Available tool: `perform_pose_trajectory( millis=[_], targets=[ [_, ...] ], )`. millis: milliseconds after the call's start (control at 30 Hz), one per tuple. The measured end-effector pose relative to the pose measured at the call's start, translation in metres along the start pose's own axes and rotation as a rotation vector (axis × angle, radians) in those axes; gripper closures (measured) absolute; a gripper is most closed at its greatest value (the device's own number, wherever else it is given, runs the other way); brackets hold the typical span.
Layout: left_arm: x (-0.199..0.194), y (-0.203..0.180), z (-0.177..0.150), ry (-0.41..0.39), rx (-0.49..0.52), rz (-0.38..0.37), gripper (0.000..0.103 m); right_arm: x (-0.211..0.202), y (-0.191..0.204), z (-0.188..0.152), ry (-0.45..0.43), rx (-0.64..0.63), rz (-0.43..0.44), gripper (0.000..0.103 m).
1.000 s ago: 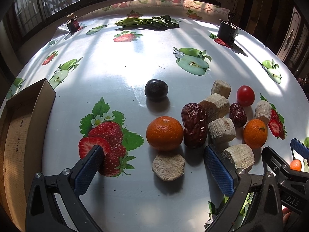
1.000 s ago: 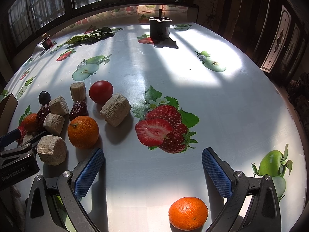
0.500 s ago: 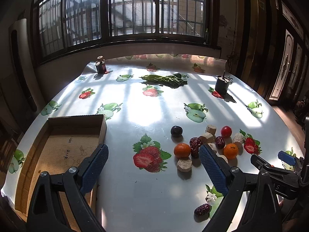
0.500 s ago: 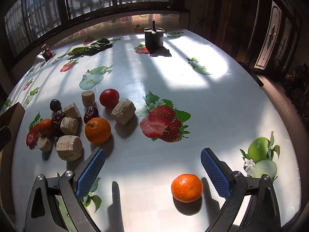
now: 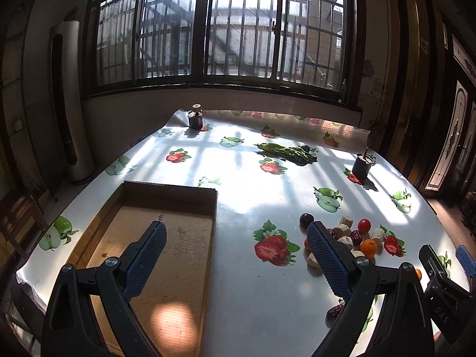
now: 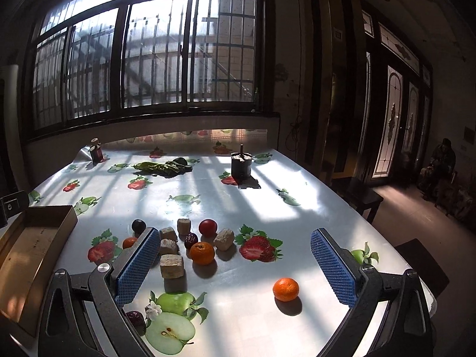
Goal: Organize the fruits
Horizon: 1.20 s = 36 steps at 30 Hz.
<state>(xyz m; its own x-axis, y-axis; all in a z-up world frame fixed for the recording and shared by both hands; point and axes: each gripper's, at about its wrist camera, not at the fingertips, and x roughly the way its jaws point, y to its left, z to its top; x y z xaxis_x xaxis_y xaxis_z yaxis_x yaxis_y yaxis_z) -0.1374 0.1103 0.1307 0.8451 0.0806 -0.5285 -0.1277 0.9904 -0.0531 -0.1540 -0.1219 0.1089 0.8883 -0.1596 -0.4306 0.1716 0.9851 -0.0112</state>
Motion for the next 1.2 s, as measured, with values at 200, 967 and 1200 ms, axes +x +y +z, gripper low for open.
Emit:
perform_pose_trajectory(
  millis=[200,967,1200],
  targets=[
    [-0.005,0.007,-0.004,-0.003,0.01,0.001,0.008,0.005,0.013,-0.004,0.066,0.014,0.031,0.001],
    [0.005,-0.021,-0.014,0.063,0.088,0.003,0.007,0.009,0.007,-0.018,0.082,0.006,0.035,0.001],
    [0.012,-0.03,-0.017,0.085,0.103,-0.003,0.008,0.014,-0.003,-0.018,0.079,0.013,0.031,0.001]
  ],
)
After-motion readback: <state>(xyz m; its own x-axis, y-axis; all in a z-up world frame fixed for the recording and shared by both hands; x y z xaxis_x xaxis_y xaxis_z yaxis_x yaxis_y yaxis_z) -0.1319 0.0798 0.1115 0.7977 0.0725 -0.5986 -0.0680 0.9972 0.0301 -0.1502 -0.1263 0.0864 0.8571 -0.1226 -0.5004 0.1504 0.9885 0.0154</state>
